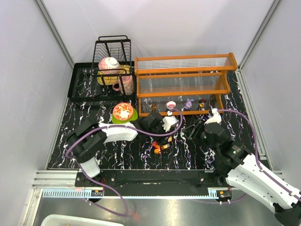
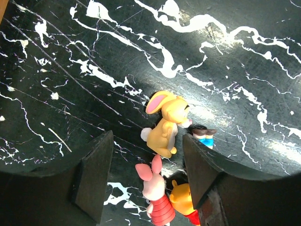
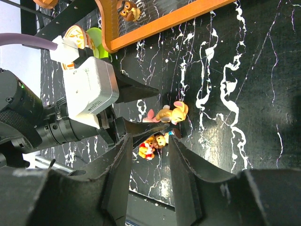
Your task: Place and organize the plastic toys onto the shelf
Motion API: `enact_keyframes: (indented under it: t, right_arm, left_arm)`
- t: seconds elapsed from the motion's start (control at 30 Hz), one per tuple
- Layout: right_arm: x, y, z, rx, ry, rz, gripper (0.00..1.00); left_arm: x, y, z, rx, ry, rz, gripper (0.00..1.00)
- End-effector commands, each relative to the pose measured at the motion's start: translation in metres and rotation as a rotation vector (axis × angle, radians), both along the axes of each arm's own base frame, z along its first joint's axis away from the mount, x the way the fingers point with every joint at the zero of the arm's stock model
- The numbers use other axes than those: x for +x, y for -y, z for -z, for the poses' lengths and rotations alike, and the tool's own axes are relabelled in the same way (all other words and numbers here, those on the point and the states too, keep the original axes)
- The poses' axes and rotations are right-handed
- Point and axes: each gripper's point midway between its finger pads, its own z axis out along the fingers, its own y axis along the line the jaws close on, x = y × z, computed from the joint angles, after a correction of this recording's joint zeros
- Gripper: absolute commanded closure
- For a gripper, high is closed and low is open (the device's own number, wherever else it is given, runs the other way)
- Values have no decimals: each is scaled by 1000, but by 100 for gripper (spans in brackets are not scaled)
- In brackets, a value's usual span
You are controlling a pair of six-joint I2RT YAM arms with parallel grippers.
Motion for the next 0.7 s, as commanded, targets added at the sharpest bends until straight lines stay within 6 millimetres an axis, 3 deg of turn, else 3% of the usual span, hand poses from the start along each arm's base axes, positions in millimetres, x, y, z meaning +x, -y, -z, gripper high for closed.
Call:
enact_keyframes:
  t: [0.0,0.3,0.67]
  right_arm:
    - [5,2,-2,3,12,27,58]
    - [6,2,-1,-12,8,24,58]
    - [6,1,-1,-8,3,27,58]
  left_arm:
    - [8,8,-5,-43,28,-4,37]
    - [5,8,5,-25,5,5,41]
    - [-1,9,10,-17,-31,20,51]
